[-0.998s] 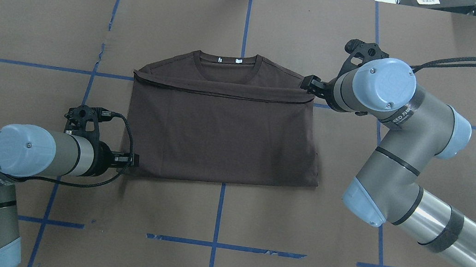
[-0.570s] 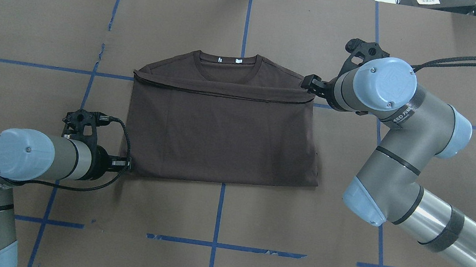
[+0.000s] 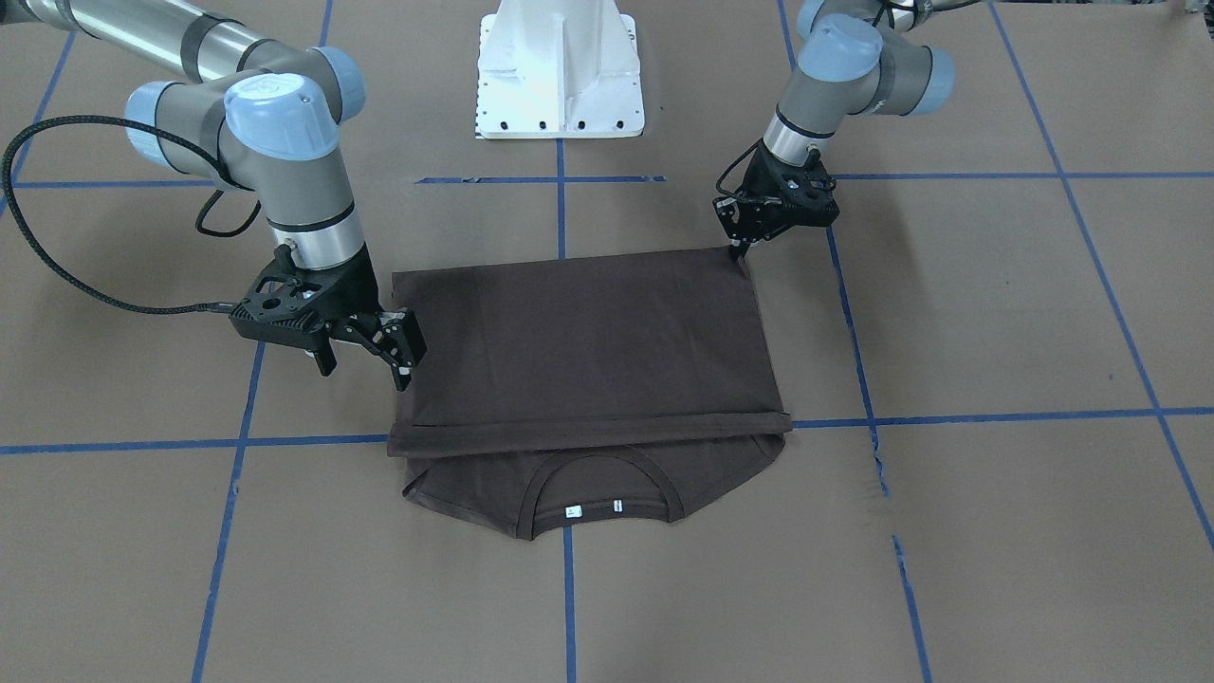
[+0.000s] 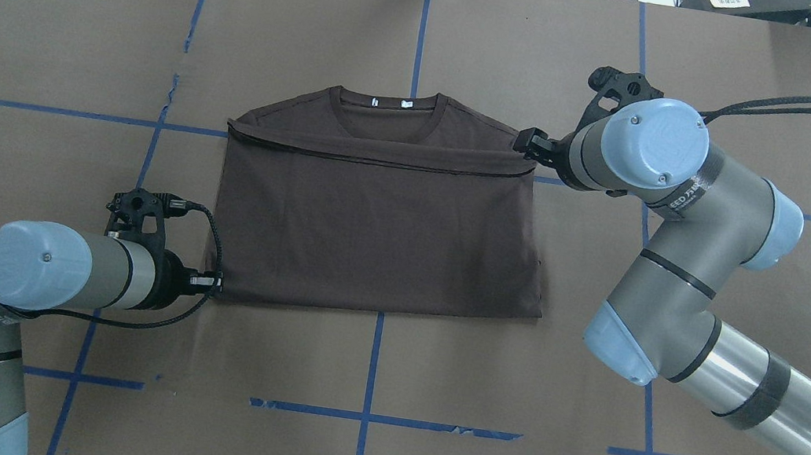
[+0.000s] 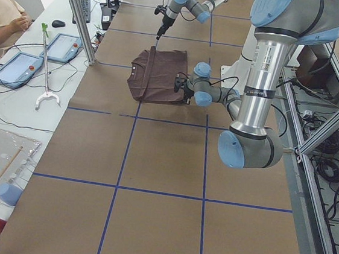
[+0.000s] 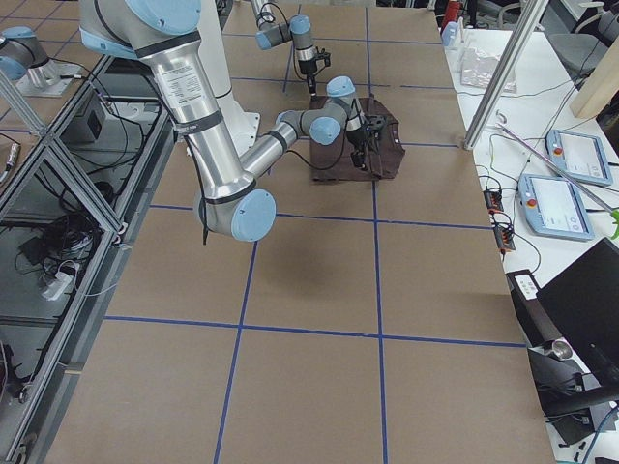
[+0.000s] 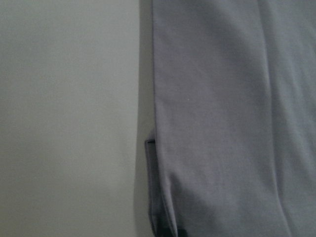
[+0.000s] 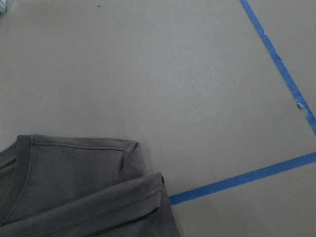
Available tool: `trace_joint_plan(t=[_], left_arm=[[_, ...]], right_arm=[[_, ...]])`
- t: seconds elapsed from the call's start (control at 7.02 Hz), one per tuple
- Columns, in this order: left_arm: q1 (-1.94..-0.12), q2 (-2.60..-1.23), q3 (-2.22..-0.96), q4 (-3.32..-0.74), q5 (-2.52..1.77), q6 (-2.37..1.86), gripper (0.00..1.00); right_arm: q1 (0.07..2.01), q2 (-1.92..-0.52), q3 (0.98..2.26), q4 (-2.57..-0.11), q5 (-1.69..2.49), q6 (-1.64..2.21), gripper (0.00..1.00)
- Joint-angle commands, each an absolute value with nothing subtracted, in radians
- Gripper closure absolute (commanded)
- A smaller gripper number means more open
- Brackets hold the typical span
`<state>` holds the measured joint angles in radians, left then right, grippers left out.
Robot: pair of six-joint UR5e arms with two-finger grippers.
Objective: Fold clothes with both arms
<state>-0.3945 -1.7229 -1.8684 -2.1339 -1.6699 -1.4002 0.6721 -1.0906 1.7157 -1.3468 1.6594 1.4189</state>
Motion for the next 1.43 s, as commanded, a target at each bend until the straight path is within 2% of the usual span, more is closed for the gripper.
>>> trace_joint_plan(t=[0.0,0.29,0.43,0.57,0.86,1.0,1.14,1.28], left_arm=[[-0.446,-1.720,-1.856,-2.131,-1.669,-1.268,1.00],[-0.672,-1.774,-1.720,-2.129,-1.672,-1.030,1.00],[-0.765,-1.880,-1.597,-2.126,-1.672,-0.944,1.00],[-0.831,-2.011,-1.393,-2.146,-1.671,-0.924,1.00],[-0.897,-2.298,-0.929,-2.346,-1.640,-0.887,1.00],[-0.908,-2.340,-0.866,-2.362,-1.622,-0.885,1.00],[-0.923,-2.338,-0.867,-2.364,-1.624,-0.844,1.00],[-0.931,-2.313,-0.870,-2.364,-1.628,-0.763,0.01]], right_arm=[[0.672,-1.091,1.713,-1.345,1.658,1.419,0.00],[0.670,-1.089,1.715,-1.345,1.657,1.422,0.00],[0.669,-1.089,1.715,-1.345,1.657,1.424,0.00],[0.669,-1.088,1.717,-1.344,1.657,1.425,0.00],[0.669,-1.081,1.723,-1.344,1.657,1.431,0.00],[0.667,-1.080,1.726,-1.345,1.658,1.433,0.00],[0.664,-1.077,1.726,-1.345,1.658,1.434,0.00],[0.661,-1.077,1.724,-1.344,1.658,1.434,0.00]])
